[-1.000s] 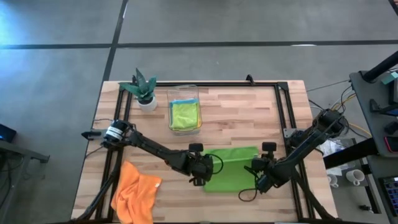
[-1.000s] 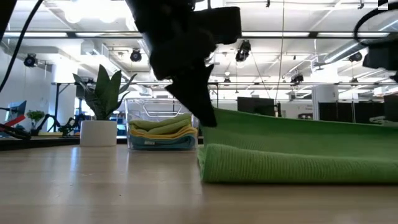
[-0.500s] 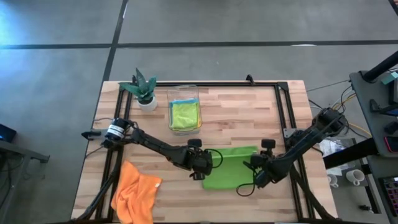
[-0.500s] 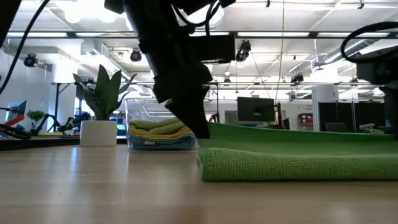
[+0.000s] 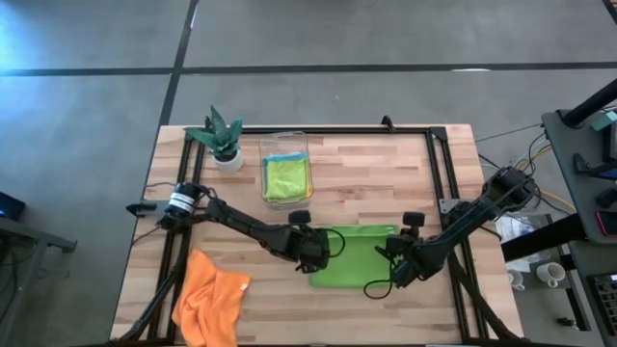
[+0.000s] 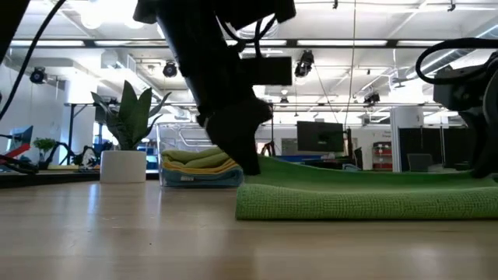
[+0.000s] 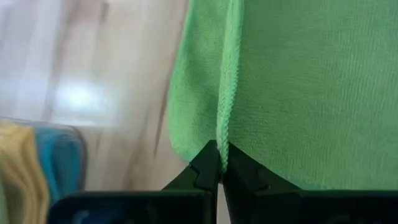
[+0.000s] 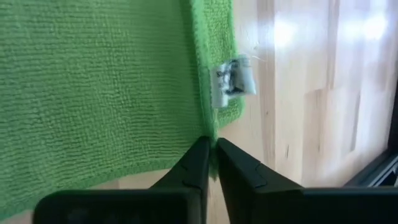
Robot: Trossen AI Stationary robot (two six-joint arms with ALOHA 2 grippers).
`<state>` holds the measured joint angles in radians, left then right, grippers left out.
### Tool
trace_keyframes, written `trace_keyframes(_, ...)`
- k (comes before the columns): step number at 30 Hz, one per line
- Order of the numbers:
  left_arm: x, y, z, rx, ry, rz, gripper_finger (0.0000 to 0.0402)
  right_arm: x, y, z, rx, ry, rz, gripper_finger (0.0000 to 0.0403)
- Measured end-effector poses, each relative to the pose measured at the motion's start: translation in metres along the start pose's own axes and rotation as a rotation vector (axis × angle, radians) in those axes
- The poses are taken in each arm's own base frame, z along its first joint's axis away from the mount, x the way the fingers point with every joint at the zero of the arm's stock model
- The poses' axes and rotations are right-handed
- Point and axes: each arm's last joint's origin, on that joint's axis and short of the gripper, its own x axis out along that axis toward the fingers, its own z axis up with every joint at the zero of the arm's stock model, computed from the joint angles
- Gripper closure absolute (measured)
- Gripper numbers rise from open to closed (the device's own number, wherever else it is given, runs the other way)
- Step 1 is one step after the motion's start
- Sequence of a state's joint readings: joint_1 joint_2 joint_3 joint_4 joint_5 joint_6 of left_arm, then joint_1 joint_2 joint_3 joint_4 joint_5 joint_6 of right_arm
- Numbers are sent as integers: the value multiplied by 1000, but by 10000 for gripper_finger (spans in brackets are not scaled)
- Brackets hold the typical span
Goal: Fold microfiber towels
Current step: Fold the green microfiber cloth
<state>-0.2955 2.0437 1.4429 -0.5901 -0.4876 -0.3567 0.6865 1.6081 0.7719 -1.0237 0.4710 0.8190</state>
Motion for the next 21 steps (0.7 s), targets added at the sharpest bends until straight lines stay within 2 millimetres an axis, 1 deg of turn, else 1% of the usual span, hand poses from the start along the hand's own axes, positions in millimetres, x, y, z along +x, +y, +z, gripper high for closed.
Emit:
trace_keyframes(4, -1, 1, 2, -9, -14, 16, 392, 0, -2, -2, 19, 11, -20, 340)
trace_keyframes(9, -3, 3, 3, -38, -34, 46, 341, -2, -8, -4, 48, 22, -88, 298)
trace_keyframes(12, -7, 5, 4, -42, -54, 80, 303, -9, -11, -2, 63, 18, -108, 285)
trace_keyframes(15, -21, 9, 9, -58, -93, 84, 273, -16, -11, 1, 85, -29, -75, 276)
trace_keyframes(18, -34, 11, 13, -72, -121, 43, 258, -19, -8, 6, 101, -117, -26, 268)
trace_keyframes(21, -33, 5, 9, -73, -120, -25, 256, -19, -8, 8, 74, -159, 13, 264)
